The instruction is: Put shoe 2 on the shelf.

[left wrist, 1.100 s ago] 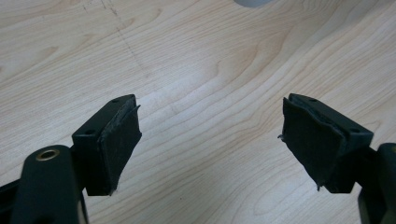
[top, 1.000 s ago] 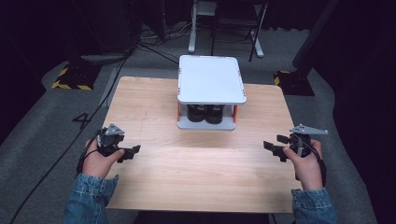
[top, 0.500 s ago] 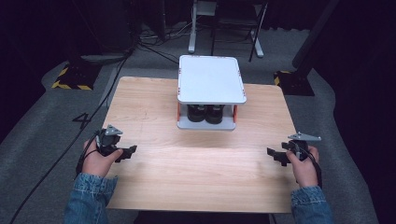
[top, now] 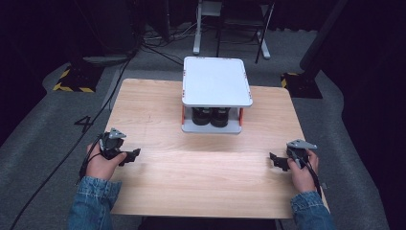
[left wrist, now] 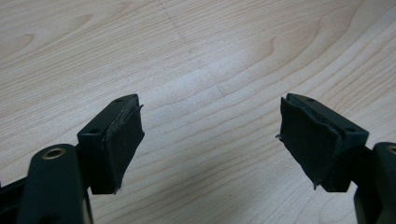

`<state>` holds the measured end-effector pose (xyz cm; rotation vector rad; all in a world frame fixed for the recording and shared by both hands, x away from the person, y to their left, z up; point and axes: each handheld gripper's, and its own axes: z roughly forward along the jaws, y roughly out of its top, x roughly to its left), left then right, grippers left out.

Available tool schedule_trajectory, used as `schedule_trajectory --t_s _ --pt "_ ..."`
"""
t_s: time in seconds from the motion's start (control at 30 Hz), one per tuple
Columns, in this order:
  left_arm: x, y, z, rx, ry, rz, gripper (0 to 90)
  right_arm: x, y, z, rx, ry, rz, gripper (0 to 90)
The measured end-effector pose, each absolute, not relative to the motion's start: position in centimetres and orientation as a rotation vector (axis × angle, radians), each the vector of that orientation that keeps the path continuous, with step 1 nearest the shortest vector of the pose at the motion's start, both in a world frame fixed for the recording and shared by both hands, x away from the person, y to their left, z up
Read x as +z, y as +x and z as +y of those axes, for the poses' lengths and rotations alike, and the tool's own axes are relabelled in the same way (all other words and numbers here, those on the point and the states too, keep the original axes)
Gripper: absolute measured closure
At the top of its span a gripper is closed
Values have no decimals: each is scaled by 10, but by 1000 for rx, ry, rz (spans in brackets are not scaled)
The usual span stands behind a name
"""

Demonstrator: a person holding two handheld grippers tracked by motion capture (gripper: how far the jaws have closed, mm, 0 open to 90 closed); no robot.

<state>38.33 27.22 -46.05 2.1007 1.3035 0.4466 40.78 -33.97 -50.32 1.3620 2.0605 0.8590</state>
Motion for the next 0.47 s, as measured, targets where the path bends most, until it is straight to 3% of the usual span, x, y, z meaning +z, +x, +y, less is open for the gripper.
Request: schedule_trajectory --t_s 0.47 --pt "-460 382 270 431 2101 1301 214 -505 410 -340 894 1434 2066 118"
